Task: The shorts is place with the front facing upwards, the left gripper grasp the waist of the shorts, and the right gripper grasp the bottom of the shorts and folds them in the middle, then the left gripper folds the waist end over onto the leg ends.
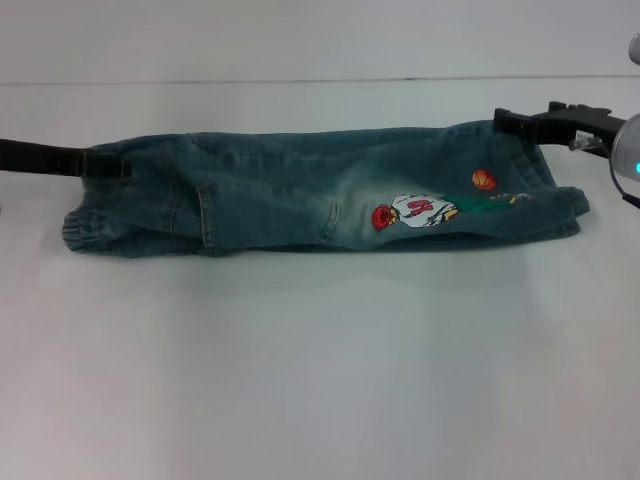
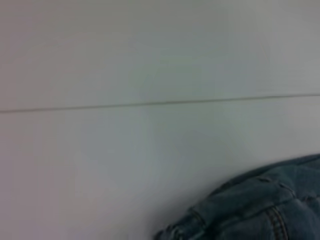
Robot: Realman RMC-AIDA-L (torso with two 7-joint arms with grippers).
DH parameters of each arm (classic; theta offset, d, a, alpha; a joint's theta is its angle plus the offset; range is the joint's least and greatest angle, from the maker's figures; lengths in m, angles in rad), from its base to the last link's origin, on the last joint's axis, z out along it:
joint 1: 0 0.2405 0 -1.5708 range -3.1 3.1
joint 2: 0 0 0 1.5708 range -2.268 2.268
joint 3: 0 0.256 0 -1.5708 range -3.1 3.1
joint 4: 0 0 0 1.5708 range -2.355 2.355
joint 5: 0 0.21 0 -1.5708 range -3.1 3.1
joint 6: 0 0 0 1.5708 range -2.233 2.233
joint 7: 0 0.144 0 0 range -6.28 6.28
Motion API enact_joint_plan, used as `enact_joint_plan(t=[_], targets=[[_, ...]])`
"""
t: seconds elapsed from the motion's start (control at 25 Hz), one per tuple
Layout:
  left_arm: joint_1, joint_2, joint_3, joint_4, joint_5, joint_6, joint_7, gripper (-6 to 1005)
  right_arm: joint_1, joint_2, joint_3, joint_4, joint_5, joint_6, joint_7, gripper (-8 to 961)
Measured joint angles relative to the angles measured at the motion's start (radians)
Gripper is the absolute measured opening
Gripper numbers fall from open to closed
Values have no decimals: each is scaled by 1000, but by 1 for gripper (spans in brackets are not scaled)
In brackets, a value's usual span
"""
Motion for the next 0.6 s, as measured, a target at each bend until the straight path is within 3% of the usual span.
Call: enact_joint_plan(t=[0.32,0.6], targets=[[-4,36,-16,83,65,172,-156,859,-12,9,0,0,41,-1,-27,917],[-21,61,-102,84,185,361,-202,858,-17,12,0,0,61,-17,-48,912]])
